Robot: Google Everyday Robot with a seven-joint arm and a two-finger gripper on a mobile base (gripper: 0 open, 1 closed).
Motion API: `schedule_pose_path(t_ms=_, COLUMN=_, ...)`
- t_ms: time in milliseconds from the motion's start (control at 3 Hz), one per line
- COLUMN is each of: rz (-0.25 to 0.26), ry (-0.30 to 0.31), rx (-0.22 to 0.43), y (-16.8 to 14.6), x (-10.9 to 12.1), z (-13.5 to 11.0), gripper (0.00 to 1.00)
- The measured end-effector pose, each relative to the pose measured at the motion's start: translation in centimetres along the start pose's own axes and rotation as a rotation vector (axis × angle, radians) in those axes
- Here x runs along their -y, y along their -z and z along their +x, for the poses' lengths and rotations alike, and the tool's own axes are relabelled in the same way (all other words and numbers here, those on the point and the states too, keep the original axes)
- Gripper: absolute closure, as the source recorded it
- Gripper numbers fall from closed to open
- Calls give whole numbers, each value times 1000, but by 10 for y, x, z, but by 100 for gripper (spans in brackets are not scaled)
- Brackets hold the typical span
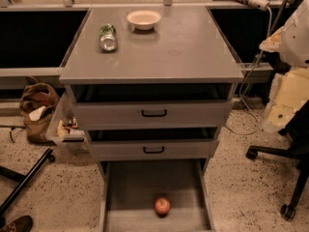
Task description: Pick apple from bottom drawer and place on counter
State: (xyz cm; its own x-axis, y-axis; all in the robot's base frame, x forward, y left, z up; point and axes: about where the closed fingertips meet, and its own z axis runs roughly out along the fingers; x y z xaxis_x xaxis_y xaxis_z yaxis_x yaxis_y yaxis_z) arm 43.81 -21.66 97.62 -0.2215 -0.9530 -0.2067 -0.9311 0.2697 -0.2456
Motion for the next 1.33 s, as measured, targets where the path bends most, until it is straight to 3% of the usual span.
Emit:
schedule_pose_path(t_ms=333, rz=0, ry=0, rx=0, y=0, x=0, z=0, gripper=0)
schedule_pose_path(t_ms=667, rz=-7, ry=-10, rx=8, y=-26, x=-7, z=-2, gripper=0)
schedule_pose_path(t_ms=1000, rz=-16, ry=-41, rx=24, y=-83, x=-25, z=-18, gripper=0)
schedule_pose_path(t_ms=1333, rz=-73, ry=-68, rx=51, y=-163, x=-54, z=-33, gripper=0)
